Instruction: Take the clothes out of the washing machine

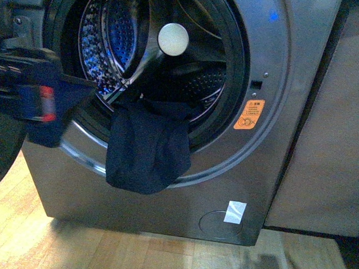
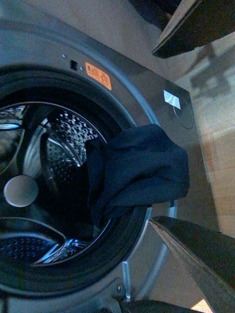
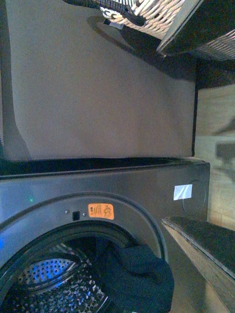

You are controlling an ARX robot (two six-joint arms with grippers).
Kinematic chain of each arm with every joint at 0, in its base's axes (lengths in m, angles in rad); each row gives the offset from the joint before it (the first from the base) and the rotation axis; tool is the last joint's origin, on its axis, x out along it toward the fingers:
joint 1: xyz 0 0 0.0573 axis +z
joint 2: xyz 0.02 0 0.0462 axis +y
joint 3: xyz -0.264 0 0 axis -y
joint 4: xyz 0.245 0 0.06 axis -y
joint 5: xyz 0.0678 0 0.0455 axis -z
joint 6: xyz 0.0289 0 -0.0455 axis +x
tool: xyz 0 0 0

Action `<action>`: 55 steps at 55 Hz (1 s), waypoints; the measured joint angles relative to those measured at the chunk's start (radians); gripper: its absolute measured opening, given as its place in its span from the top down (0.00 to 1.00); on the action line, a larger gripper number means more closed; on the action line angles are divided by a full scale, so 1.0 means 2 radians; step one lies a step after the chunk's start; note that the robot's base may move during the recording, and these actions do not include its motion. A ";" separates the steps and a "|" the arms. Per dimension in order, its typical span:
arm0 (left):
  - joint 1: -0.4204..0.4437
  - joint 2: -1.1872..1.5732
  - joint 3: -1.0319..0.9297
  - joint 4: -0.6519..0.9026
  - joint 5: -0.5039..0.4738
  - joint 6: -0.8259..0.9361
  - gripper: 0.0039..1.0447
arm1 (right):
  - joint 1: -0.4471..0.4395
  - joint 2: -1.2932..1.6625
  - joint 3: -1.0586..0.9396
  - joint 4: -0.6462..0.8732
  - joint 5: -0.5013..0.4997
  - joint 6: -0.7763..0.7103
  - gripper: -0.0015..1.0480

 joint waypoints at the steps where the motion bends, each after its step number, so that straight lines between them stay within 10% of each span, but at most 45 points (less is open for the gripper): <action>1: -0.003 0.036 0.022 0.001 -0.005 0.006 0.06 | 0.000 0.000 0.000 0.000 0.000 0.000 0.07; 22: -0.020 0.366 0.321 -0.097 -0.051 0.049 0.06 | 0.000 0.000 0.000 0.000 0.000 0.000 0.07; 55: -0.030 0.521 0.548 -0.220 -0.089 0.047 0.06 | 0.000 0.000 0.000 0.000 0.000 0.000 0.07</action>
